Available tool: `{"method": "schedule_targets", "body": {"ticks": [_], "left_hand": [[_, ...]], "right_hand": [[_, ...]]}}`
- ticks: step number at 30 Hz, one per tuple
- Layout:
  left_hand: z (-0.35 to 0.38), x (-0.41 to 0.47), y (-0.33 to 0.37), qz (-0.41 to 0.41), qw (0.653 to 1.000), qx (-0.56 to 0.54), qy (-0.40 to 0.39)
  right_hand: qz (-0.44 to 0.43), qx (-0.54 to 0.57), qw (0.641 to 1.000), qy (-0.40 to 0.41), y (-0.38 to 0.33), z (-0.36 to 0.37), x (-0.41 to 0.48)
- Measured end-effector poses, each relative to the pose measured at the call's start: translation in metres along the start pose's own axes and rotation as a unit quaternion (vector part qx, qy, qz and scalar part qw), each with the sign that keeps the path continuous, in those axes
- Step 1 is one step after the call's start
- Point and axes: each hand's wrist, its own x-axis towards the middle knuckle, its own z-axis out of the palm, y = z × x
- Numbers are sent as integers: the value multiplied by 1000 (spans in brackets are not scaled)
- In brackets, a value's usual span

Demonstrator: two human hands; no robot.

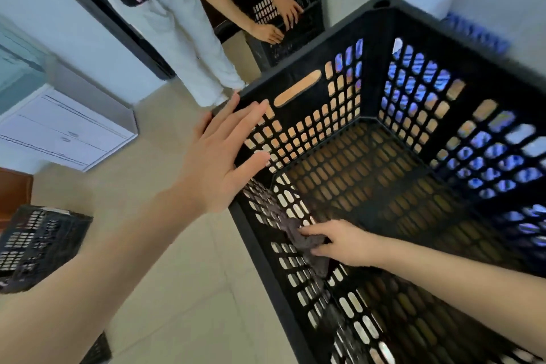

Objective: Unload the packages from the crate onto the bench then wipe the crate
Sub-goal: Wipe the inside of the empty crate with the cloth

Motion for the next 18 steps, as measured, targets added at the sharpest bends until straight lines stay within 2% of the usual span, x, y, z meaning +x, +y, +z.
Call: {"method": "schedule_targets", "body": {"ticks": [3,6,9,18], "left_hand": [[3,-1,-4,8,1000,7,1],[4,0,-4,16,1000,17,1],[4,-1,-4,22,999,24,1],[9,-2,-8,39,999,4,35]], "right_hand": [[-1,-45,999,-21,-14,-15,-24],[14,-67,998,5,-30,-29,-46],[46,-85,992,79,-41,-39,-63],[124,4,945,303,-84,-36,-108]]}}
